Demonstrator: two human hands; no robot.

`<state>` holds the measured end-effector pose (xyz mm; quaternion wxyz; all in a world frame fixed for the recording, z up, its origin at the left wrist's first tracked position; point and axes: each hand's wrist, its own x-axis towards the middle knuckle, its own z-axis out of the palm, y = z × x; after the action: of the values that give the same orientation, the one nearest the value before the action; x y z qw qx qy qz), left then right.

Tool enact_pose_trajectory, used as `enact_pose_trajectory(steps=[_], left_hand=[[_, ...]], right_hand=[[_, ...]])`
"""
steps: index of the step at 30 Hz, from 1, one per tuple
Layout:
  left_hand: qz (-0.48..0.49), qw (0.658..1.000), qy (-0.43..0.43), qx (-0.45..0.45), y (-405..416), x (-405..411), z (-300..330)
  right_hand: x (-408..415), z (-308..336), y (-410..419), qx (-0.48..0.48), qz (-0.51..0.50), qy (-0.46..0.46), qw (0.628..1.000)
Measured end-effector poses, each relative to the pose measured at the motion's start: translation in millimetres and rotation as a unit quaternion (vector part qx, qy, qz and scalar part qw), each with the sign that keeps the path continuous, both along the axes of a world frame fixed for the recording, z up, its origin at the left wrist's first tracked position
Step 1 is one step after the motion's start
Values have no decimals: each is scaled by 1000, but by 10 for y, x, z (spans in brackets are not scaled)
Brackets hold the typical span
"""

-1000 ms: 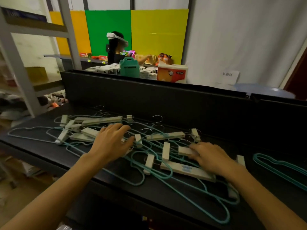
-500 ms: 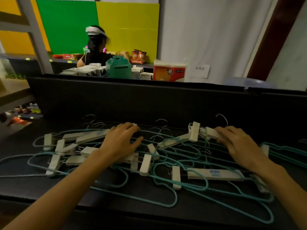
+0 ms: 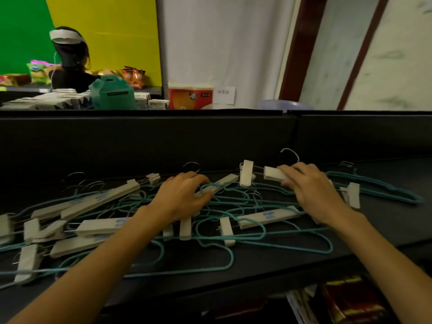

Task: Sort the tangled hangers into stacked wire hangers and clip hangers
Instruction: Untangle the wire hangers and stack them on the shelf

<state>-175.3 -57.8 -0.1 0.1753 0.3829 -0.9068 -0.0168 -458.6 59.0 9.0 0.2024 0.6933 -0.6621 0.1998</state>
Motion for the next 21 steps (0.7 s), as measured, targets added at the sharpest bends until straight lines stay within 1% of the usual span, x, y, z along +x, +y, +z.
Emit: enact_pose_trajectory(steps=[8, 15, 19, 21], left_hand=[[-112, 993, -31, 11, 295, -727, -63], [-74, 985, -148, 42, 575, -1138, -74], [-69, 979, -171, 87, 657, -1198, 0], [-66, 977, -168, 111, 698, -1219, 9]], right_hand=[[-157, 31, 427, 4, -50, -2, 999], [-444, 17, 656, -11, -57, -17, 998], [-655, 37, 654, -5, -39, -27, 999], [-745, 36, 640, 0, -28, -27, 999]])
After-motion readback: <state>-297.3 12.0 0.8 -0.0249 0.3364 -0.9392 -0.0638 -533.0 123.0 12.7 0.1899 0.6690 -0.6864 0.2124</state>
